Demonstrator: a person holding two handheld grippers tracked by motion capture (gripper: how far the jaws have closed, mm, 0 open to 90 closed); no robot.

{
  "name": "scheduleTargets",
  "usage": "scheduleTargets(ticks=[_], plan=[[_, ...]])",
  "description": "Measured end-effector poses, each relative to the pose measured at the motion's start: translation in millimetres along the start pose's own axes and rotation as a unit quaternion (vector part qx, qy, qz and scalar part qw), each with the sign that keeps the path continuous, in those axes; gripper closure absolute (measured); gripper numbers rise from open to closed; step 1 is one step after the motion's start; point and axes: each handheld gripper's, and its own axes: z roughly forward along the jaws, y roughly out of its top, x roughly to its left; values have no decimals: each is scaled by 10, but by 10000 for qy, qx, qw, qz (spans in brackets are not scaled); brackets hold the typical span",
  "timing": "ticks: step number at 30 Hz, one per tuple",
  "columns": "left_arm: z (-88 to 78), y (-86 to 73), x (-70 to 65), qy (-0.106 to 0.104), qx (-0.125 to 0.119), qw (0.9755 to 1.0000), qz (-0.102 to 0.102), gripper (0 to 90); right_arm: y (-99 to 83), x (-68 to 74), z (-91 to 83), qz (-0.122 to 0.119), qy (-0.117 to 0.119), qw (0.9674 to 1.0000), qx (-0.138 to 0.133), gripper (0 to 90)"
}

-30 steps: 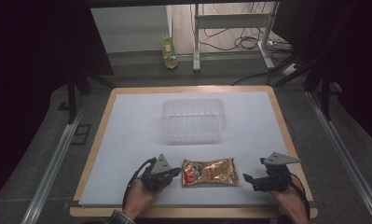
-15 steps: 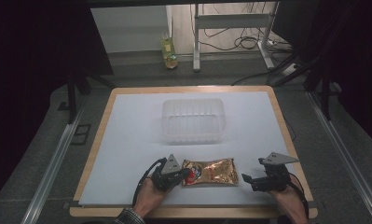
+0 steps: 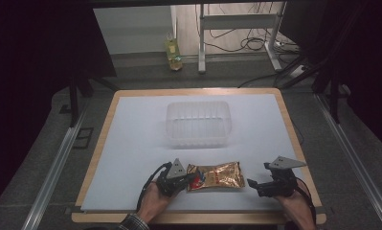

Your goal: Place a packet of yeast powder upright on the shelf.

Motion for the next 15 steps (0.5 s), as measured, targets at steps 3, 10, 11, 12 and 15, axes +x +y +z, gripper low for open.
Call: scheduleTargets(ticks=[3,10,11,12,15], plan=[[4,-16,17,35,79,10000,0,893,5,18,10,7,72,10000,2,62],[45,-50,32,178,314,9993,15,894,21,48,20,22,143,9999,14,63],[48,-52,30,185,321,9993,22,894,22,48,21,27,150,9999,6,63],[53,-53,27,186,348,9992,33,894,24,47,21,38,158,9999,-3,63],[65,-60,16,218,380,9990,62,895,29,45,20,91,220,9997,3,64]])
